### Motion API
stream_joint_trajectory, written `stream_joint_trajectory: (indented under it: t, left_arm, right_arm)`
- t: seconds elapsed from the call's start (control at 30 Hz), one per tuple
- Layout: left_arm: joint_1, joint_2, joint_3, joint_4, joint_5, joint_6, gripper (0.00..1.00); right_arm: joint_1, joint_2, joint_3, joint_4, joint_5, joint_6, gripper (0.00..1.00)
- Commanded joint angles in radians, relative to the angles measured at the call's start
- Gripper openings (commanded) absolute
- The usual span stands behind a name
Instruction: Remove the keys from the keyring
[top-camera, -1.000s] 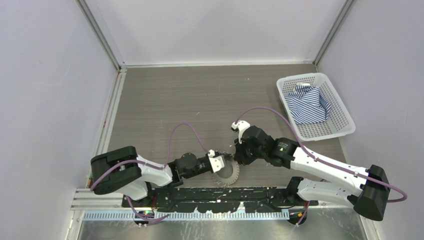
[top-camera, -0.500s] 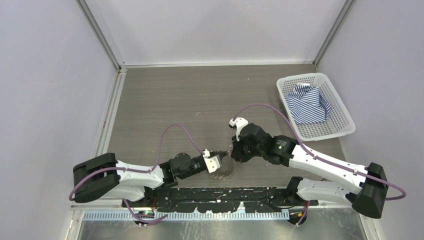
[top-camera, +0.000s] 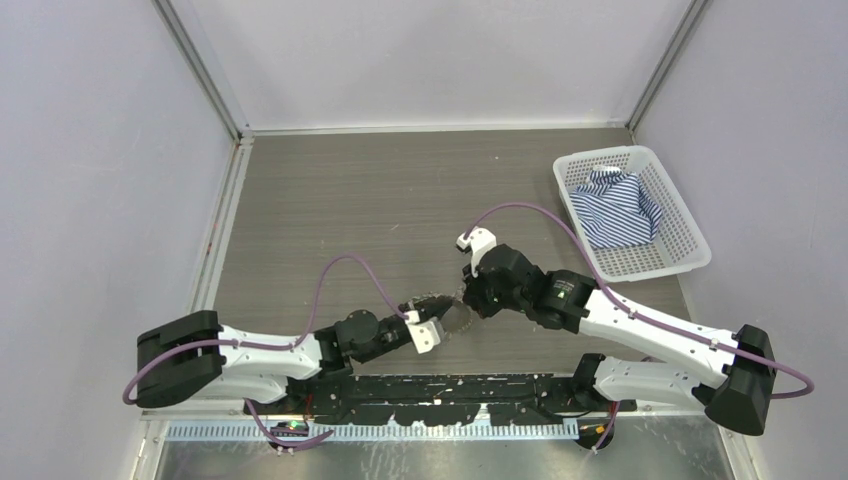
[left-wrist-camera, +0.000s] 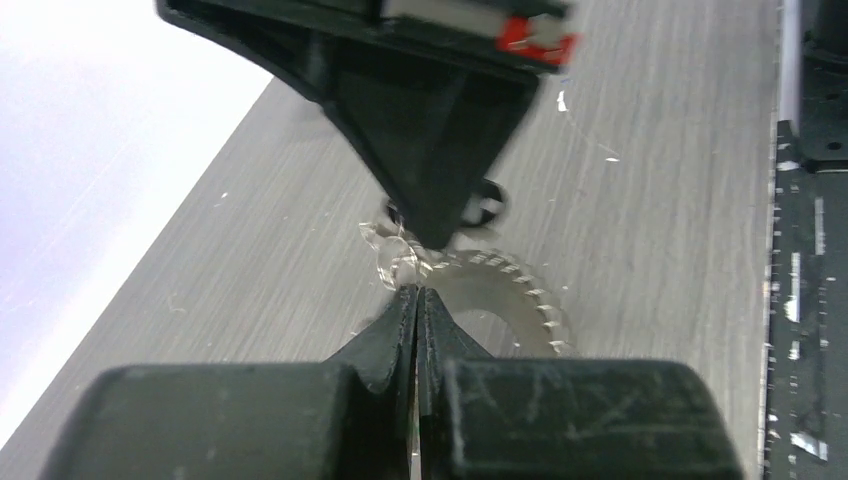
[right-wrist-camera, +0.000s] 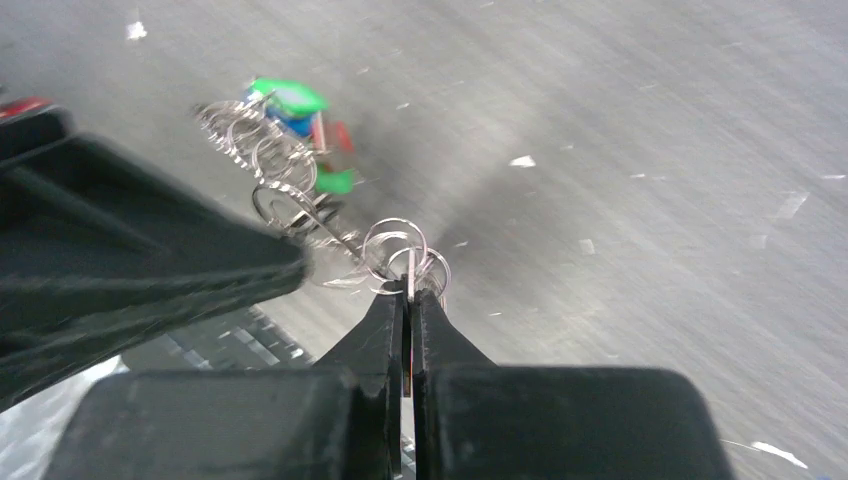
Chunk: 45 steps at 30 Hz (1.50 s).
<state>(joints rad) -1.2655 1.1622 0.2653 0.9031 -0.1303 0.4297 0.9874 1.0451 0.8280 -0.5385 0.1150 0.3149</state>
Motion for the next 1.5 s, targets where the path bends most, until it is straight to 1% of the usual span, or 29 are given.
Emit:
stream_joint_trajectory:
  t: [0.0, 0.07, 0.17, 0.23, 0.27, 0.4, 0.47, 0.5, 0.53, 0.6, 0.63, 0.7, 0.8, 0.9, 1.03, 1.13, 1.2, 1.27, 1.47]
  left_arm:
    - [-0.039, -0.032, 0.009, -0.028, 0.006, 0.033, 0.00]
    - [-0.042, -0.025, 0.011, -0.028, -0.025, 0.040, 0.01]
    - [-0.044, -0.002, 0.020, -0.023, -0.128, 0.064, 0.00]
    - [-0.043, 0.019, 0.014, 0.027, -0.166, 0.072, 0.00]
    - [-0.042, 0.026, 0.008, 0.059, -0.166, 0.061, 0.00]
    - [-0.033, 0.044, 0.028, 0.072, -0.145, -0.008, 0.00]
    - [0.001, 0.040, 0.012, 0.128, -0.084, -0.073, 0.00]
    - [0.025, 0.028, 0.011, 0.124, -0.030, -0.111, 0.02]
    - [0.050, 0.010, 0.009, 0.111, 0.024, -0.153, 0.06]
    - [0.099, -0.017, 0.002, 0.110, 0.114, -0.225, 0.19]
    - [0.117, -0.024, -0.002, 0.115, 0.156, -0.246, 0.22]
    - [0.137, -0.030, -0.004, 0.116, 0.211, -0.256, 0.22]
    - [0.152, -0.010, -0.003, 0.150, 0.286, -0.278, 0.20]
    - [0.186, 0.022, 0.017, 0.158, 0.390, -0.340, 0.20]
    - [0.224, 0.054, 0.015, 0.199, 0.441, -0.398, 0.30]
    - [0.227, 0.061, 0.020, 0.163, 0.406, -0.387, 0.34]
    - [0.229, 0.066, 0.032, 0.133, 0.381, -0.371, 0.35]
    - [0.229, 0.077, 0.046, 0.112, 0.382, -0.358, 0.32]
    - [0.229, 0.135, 0.074, 0.120, 0.402, -0.370, 0.33]
  right_arm:
    - [-0.035, -0.034, 0.015, 0.054, 0.287, -0.068, 0.01]
    - [-0.036, -0.032, 0.014, 0.062, 0.265, -0.077, 0.01]
    - [-0.034, -0.025, 0.019, 0.043, 0.205, -0.073, 0.01]
    - [-0.033, -0.024, 0.014, 0.040, 0.165, -0.066, 0.01]
    - [-0.031, -0.028, 0.011, 0.041, 0.156, -0.066, 0.01]
    - [-0.029, -0.057, 0.002, 0.058, 0.127, -0.094, 0.01]
    - [-0.029, -0.072, -0.004, 0.072, 0.100, -0.117, 0.01]
    - [-0.029, -0.081, -0.011, 0.083, 0.082, -0.126, 0.01]
    - [-0.028, -0.089, -0.020, 0.099, 0.064, -0.132, 0.01]
    - [-0.027, -0.104, -0.036, 0.125, 0.028, -0.137, 0.01]
    - [-0.027, -0.106, -0.040, 0.133, 0.012, -0.139, 0.01]
    - [-0.026, -0.104, -0.043, 0.140, -0.016, -0.147, 0.01]
    - [-0.020, -0.106, -0.057, 0.163, -0.058, -0.162, 0.01]
    - [-0.007, -0.121, -0.079, 0.193, -0.062, -0.181, 0.01]
    - [0.024, -0.142, -0.103, 0.216, -0.020, -0.227, 0.01]
    - [0.039, -0.152, -0.115, 0.232, -0.004, -0.250, 0.01]
    - [0.050, -0.155, -0.120, 0.238, 0.005, -0.261, 0.01]
    - [0.059, -0.162, -0.128, 0.247, 0.009, -0.269, 0.01]
    - [0.085, -0.180, -0.152, 0.268, 0.048, -0.299, 0.01]
